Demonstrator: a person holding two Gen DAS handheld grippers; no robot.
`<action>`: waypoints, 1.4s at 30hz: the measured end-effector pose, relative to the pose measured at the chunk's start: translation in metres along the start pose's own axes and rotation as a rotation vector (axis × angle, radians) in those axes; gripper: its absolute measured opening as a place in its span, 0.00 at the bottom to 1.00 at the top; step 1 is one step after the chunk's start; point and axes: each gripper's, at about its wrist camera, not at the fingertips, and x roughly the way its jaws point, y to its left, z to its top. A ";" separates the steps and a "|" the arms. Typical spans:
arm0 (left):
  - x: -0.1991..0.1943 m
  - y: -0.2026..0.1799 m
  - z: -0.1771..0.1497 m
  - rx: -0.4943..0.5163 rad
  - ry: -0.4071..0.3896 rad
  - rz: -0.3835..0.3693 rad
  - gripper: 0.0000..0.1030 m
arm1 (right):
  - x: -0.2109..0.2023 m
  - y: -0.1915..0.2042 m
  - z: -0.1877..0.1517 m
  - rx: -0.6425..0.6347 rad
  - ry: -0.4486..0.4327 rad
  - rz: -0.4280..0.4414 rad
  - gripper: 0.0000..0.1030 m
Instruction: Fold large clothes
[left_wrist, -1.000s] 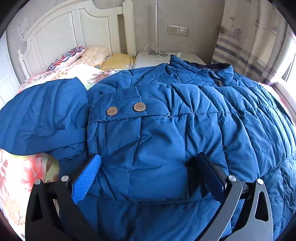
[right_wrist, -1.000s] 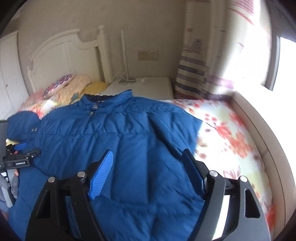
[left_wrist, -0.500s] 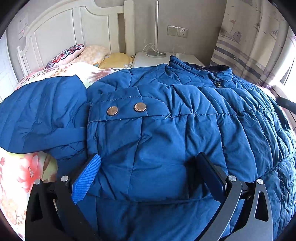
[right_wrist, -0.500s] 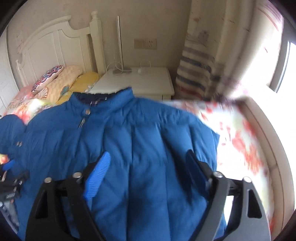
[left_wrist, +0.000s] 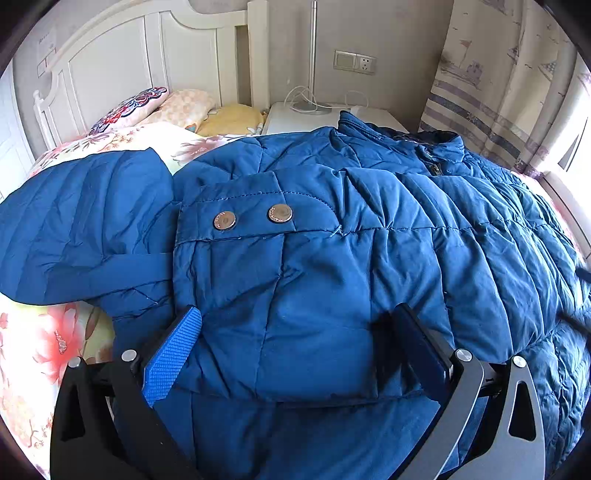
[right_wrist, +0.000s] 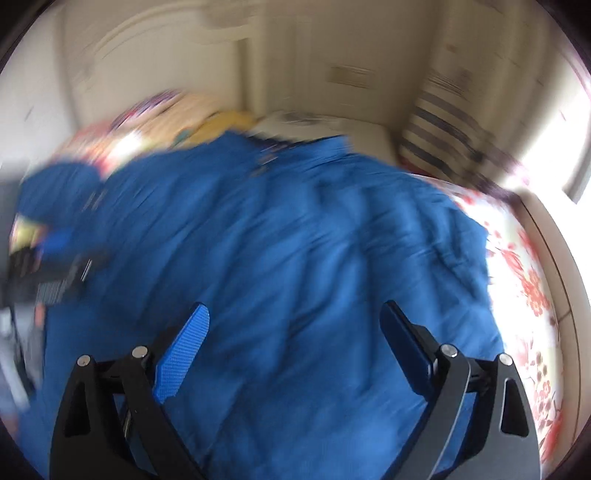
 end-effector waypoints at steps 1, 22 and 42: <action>0.000 0.000 0.000 0.000 0.000 0.000 0.96 | 0.008 0.005 -0.005 -0.027 0.025 -0.015 0.91; -0.088 0.215 -0.025 -0.609 -0.256 -0.212 0.96 | -0.019 0.030 -0.049 0.034 0.021 0.057 0.98; -0.114 0.330 0.043 -0.616 -0.416 0.128 0.06 | -0.017 0.027 -0.047 0.048 0.020 0.079 0.98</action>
